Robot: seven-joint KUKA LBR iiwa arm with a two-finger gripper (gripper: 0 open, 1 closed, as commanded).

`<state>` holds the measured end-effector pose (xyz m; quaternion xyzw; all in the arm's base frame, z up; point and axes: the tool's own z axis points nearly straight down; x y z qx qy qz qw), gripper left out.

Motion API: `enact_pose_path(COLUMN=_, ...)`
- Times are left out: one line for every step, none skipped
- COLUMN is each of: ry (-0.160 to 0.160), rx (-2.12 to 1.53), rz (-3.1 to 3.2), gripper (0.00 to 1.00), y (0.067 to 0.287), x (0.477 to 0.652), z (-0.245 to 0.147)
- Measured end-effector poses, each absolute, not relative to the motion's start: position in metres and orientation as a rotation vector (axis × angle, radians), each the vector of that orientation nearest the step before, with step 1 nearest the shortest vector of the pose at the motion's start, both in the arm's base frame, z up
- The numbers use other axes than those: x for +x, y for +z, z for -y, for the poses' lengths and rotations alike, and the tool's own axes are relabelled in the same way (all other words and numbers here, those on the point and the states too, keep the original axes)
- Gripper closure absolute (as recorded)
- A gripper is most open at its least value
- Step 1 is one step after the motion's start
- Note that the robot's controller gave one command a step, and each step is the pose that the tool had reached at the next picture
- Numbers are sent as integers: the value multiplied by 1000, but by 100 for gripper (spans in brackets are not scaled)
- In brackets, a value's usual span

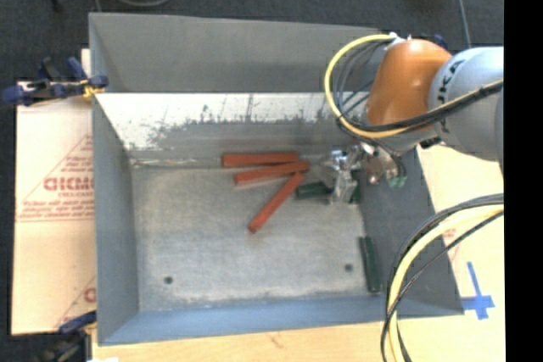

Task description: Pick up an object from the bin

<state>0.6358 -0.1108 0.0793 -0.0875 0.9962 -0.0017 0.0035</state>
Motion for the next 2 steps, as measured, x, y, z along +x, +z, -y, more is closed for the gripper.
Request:
enact_pose_path(ry=-6, rx=-275, rz=-3122, gripper=0, y=79, x=636, z=111)
enact_pose_path(ry=-6, rx=-277, rz=-3122, gripper=100, y=79, x=636, z=111)
